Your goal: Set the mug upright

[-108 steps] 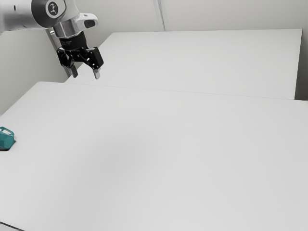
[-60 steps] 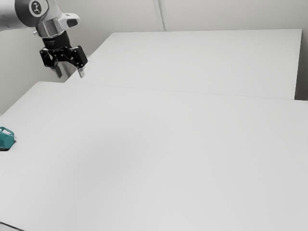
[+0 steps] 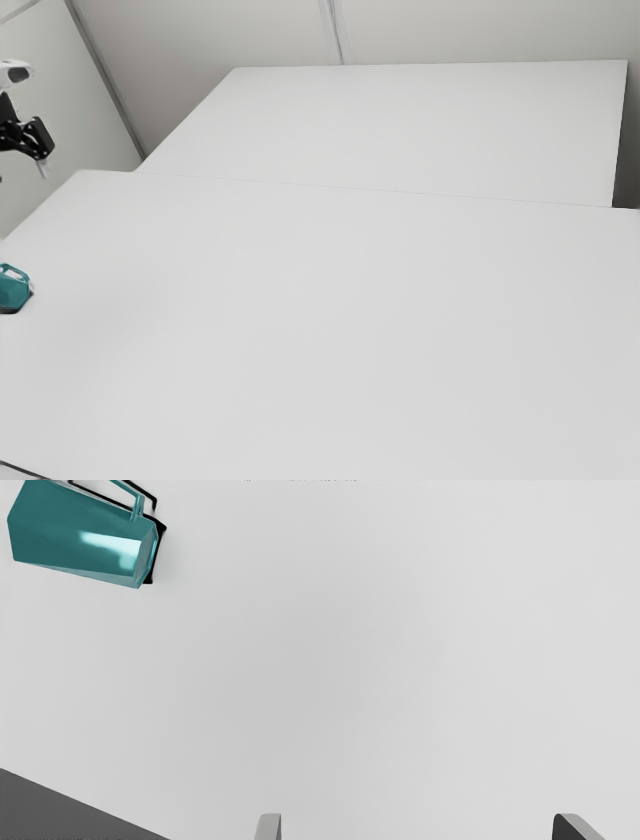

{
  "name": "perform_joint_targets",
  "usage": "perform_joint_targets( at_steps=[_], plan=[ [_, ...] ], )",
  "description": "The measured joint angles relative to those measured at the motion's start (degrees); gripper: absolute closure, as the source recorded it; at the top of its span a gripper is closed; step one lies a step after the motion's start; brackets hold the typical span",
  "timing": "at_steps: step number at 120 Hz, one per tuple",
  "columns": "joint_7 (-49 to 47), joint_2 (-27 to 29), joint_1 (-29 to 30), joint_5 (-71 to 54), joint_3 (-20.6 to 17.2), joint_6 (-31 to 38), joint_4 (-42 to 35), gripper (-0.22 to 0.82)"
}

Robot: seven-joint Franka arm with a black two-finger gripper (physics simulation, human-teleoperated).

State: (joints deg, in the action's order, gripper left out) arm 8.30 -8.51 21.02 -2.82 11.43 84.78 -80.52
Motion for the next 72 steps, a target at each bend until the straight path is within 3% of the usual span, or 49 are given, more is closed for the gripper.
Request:
perform_joint_targets(
  at_steps=[22, 29, 37, 49, 60, 72],
  plan=[
    [5.3, -5.9, 9.1, 1.9, -1.3, 1.8, 3.3, 0.01],
    [7.4, -8.5, 13.9, 3.4, -4.0, 2.5, 5.4, 0.01],
    [9.8, -12.0, 22.0, 4.8, -10.7, 3.1, 8.3, 0.01],
    [13.3, -16.8, 37.8, 5.6, -25.8, 3.7, 11.8, 0.01],
    [16.2, -20.7, 44.3, 5.7, -32.0, 3.9, 15.4, 0.01],
    [19.2, -27.2, 53.4, 3.1, -44.5, 4.0, 19.6, 0.01]
  ],
)
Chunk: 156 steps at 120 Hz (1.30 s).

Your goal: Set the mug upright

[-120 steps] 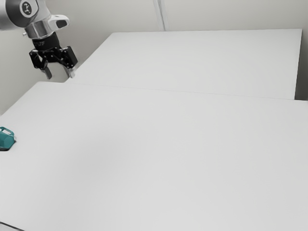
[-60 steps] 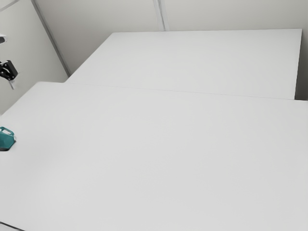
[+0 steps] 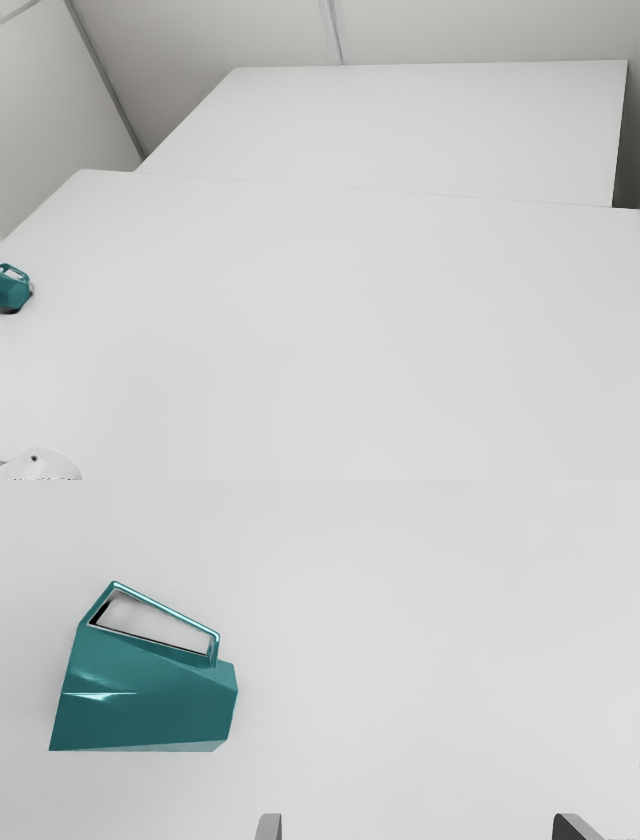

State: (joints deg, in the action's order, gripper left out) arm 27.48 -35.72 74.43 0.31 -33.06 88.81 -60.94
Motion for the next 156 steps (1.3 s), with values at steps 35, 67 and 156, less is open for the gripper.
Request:
perform_joint_targets(
  at_steps=[35, 67, 156],
  plan=[
    [7.4, -8.7, 8.1, -4.8, -8.2, 2.0, 6.1, 0.01],
    [15.2, -16.3, 9.7, -5.3, -10.1, 8.5, 10.1, 0.01],
    [30.7, -24.3, 12.9, 16.5, -5.7, 8.3, 11.5, 0.01]
  ],
)
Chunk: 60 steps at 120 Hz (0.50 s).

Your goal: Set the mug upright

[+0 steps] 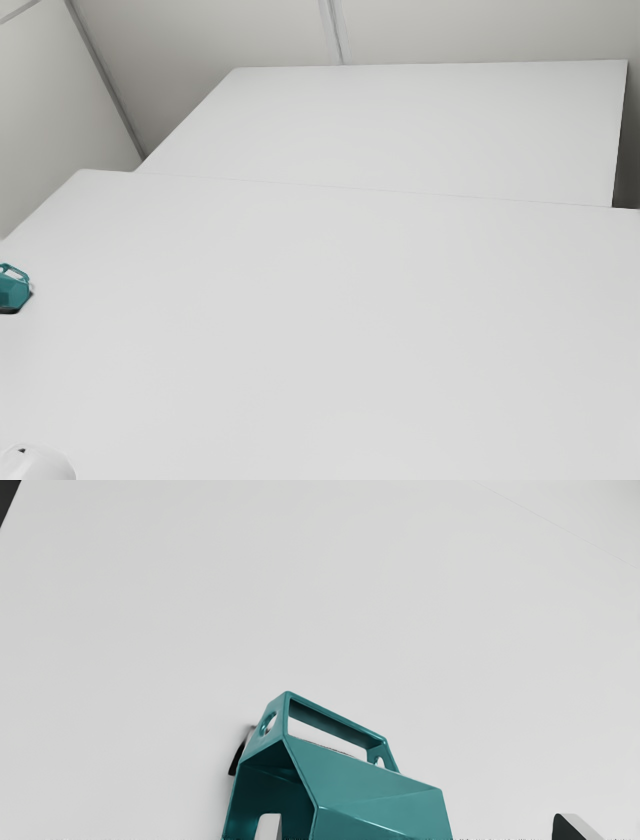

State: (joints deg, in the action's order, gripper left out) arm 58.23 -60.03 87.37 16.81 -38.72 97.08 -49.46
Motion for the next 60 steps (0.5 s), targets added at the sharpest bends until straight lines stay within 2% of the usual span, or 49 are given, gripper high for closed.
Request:
perform_joint_targets(
  at_steps=[25, 47, 60],
  plan=[
    [-2.5, -0.8, -0.1, 1.9, 1.0, -4.4, 0.1, 0.01],
    [-4.2, -1.7, -0.6, 1.8, 2.0, -5.3, 0.6, 0.01],
    [-4.7, -2.8, -1.6, 1.2, 2.2, -5.5, 3.7, 0.01]
  ],
)
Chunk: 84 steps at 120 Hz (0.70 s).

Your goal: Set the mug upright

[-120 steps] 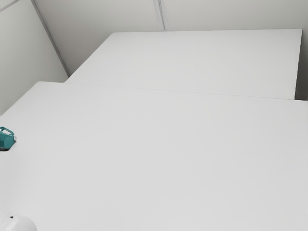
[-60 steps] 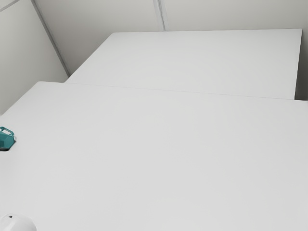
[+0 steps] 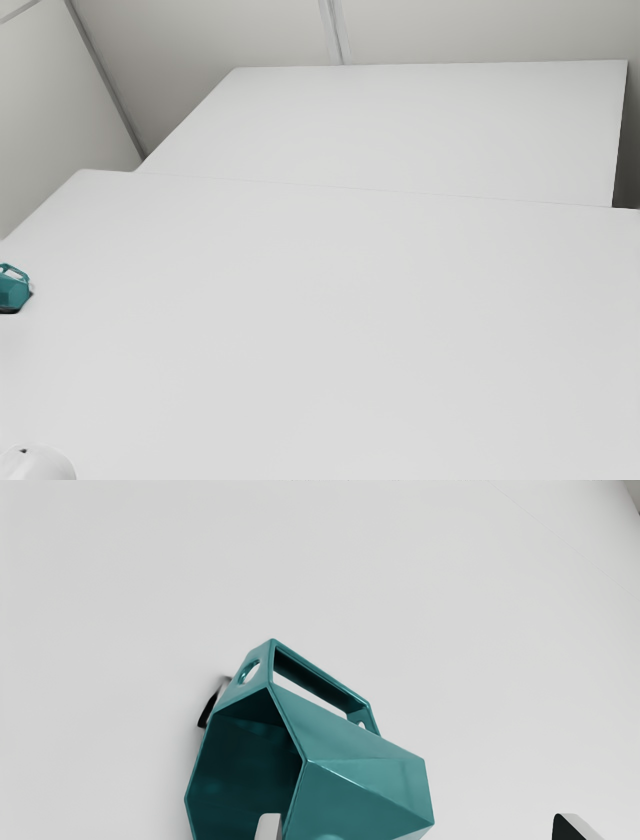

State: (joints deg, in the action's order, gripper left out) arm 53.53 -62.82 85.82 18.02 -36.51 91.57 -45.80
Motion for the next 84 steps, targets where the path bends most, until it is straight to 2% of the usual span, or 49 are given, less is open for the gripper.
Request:
perform_joint_targets(
  at_steps=[40, 84],
  plan=[
    [-0.4, -4.0, -2.2, -0.6, 0.6, 1.8, 3.0, 0.01],
    [0.7, -5.1, -3.2, -2.1, -0.2, 4.6, 3.0, 0.01]
  ],
)
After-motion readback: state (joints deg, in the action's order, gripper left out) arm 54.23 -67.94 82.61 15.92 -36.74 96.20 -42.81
